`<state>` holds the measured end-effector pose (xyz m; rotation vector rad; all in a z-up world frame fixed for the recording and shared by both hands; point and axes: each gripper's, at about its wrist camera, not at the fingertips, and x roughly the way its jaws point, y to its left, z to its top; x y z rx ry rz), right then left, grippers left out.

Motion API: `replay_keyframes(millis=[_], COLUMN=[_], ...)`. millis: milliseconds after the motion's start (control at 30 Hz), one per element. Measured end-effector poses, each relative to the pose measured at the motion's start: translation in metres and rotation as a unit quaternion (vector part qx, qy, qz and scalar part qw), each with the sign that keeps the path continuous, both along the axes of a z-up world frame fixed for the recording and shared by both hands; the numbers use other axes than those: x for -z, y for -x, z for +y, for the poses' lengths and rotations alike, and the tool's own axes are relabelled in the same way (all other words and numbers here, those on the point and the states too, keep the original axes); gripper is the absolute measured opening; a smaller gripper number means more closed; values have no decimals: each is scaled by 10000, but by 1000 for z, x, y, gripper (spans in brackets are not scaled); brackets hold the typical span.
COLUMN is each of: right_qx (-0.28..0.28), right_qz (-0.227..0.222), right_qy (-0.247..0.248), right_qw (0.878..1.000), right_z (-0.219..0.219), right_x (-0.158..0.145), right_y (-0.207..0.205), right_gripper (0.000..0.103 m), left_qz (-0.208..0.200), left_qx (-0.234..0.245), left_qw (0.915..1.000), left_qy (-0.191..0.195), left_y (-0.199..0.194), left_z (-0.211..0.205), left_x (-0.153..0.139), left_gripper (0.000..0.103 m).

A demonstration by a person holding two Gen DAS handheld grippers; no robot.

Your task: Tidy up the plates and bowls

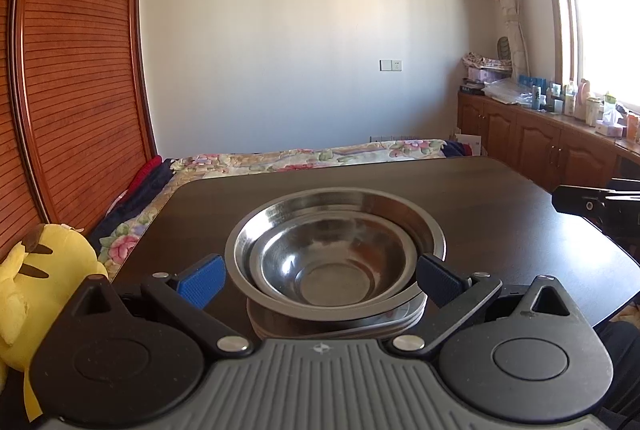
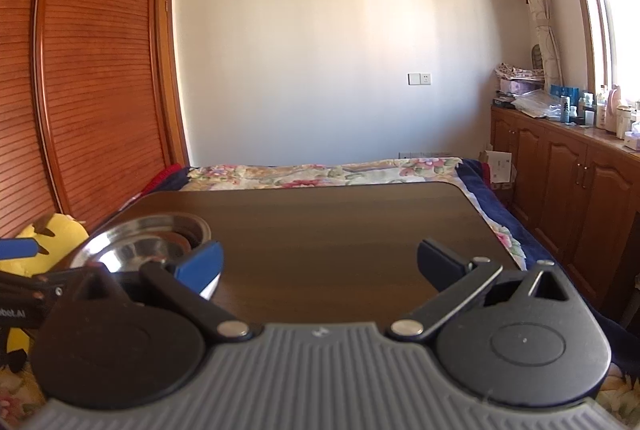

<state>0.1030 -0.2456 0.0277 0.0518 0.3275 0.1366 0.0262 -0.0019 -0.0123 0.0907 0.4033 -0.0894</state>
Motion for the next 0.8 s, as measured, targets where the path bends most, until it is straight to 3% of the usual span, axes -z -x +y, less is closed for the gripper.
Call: replay_keyframes(millis=[800], right_qx=[-8], right_qz=[66], right_qy=[55], right_qw=[10000], right_z=[0], right_x=[1], right_y=[-1], right_gripper=[103], left_qz=[18], left_qx=[-78], left_qw=[10000], left_qy=[6], left_y=[-2], left_z=[5], left_x=[1], left_gripper=[103])
